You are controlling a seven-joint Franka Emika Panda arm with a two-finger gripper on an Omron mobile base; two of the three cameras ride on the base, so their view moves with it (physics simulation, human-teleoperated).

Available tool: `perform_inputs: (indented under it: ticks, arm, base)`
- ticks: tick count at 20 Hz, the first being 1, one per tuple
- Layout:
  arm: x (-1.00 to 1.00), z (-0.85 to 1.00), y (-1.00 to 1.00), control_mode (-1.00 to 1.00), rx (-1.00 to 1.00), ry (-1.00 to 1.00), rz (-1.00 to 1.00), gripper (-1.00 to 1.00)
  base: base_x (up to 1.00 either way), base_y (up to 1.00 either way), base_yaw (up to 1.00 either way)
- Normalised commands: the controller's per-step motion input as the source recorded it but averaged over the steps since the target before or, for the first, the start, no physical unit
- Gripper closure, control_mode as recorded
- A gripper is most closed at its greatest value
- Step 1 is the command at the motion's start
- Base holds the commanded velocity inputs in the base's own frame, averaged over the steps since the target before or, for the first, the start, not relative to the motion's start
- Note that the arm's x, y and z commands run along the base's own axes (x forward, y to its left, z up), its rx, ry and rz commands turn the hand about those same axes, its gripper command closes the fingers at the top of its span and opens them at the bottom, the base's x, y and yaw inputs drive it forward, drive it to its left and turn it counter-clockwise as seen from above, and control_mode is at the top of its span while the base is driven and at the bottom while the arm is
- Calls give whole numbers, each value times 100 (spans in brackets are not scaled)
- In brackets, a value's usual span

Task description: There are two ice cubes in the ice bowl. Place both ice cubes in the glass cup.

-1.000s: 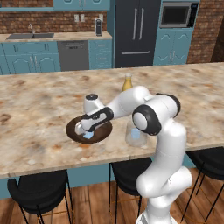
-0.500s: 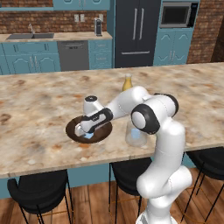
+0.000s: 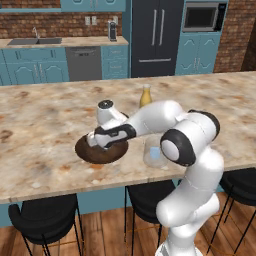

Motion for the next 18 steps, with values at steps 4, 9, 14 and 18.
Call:
perform_inputs:
  ticks: [4,9,14,18]
  arm:
    - [-59,64,-100,-100,5,3,-44,100]
    - [-19,61,-100,-100,16,19,-51,100]
    - [0,17,-100,-100,18,20,-44,100]
    - [0,-8,-91,-100,0,3,-32,100]
  base:
    - [0,0,0]
    - [0,0,0]
    - [0,0,0]
    - [0,0,0]
